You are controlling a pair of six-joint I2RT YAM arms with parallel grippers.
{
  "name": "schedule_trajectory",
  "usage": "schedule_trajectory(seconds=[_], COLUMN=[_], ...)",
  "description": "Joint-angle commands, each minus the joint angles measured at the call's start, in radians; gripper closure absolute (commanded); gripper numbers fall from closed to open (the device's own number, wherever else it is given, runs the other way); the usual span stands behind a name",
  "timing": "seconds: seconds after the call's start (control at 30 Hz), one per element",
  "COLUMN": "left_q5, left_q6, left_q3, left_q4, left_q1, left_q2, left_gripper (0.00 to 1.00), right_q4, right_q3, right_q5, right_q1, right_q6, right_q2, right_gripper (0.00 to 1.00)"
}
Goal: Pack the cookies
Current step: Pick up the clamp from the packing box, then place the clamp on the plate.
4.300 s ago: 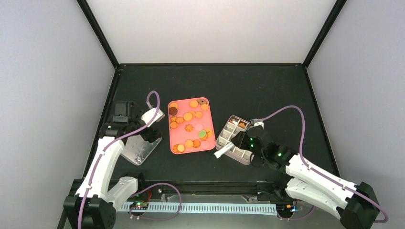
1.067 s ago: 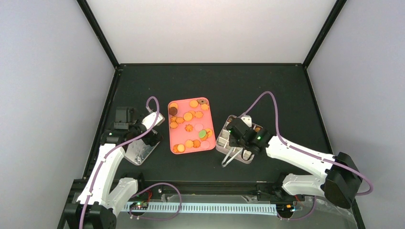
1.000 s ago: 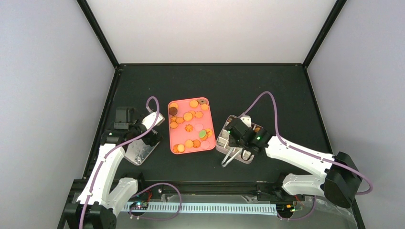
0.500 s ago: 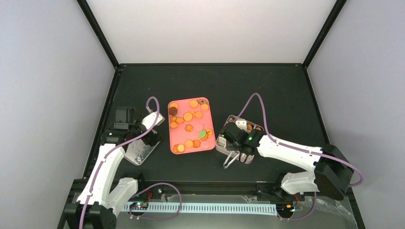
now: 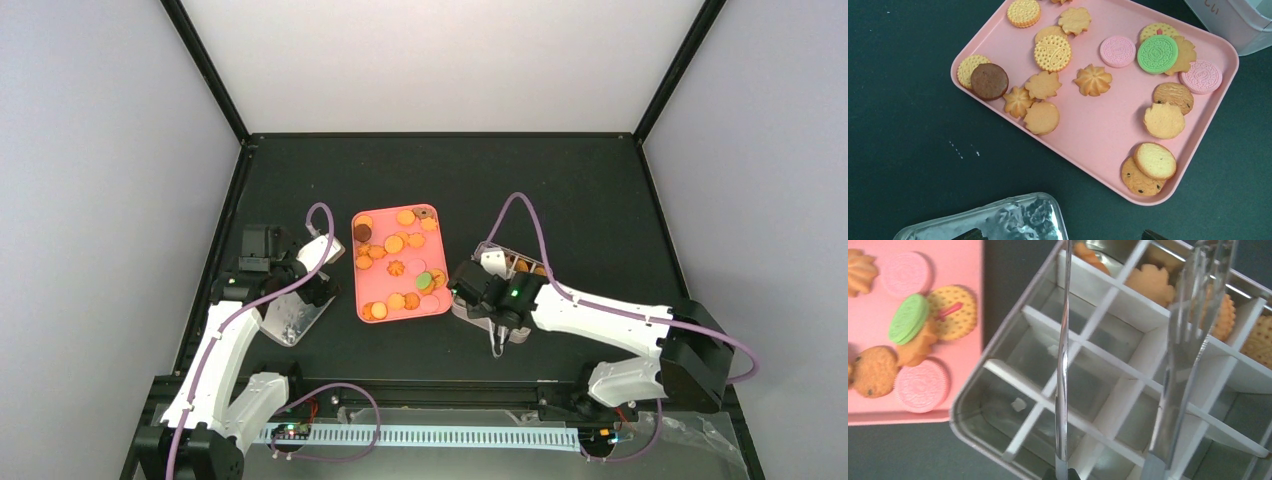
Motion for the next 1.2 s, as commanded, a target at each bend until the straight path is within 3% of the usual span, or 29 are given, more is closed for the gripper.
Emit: schedule_trajectory(seconds=[0.0,0.13,0.43,0.67,0.87,0.97,1.03,1.1,1.17], left_q5=[0.000,0.002,0.054,0.092,0.142,0.217,0.285,0.327,0.343], left_q6=[0.021,0.030,0.031,0.093,0.171,0.247,0.312,0.345,0.365], left_q3=[-0.001,0.003,0.005,0.001,-0.005,-0.021,-0.040,-0.044,-0.037], left_q4=[0.010,-0.004,-0.013,-0.064,-0.097,-0.113,-0.120,-0.121,-0.113], left_q1=[0.007,0.008,0.042,0.090,0.097,0.097,0.094,0.078,0.052], left_q2=[-0.017,-0.023,-0.050,-0.041,-0.049,-0.049,-0.049,-0.044,-0.022], left_gripper=[0.17,0.17,0.17,0.17,0.16,0.16,0.15,0.15,0.14], right_q4=[-0.005,0.094,0.329,0.398,0.472,0.493,0.516,0.550,0.576], right_q3=[0.065,0.098,0.170,0.245,0.183,0.150,0.116,0.069,0.018], right_q5=[0.089,0.069,-0.148,-0.209,-0.209,-0.218,-0.226,-0.229,-0.212], right_q1=[0.069,0.127,0.160,0.204,0.206,0.207,0.206,0.207,0.206], right_q6=[-0.047,-0.221,-0.533,-0.591,-0.562,-0.550,-0.534,-0.509,-0.472], right_q2=[0.026,0.047,0.171,0.380,0.401,0.366,0.314,0.241,0.142], right_gripper=[0.99,0.99,0.99,0.99,0.98,0.80,0.56,0.38,0.33])
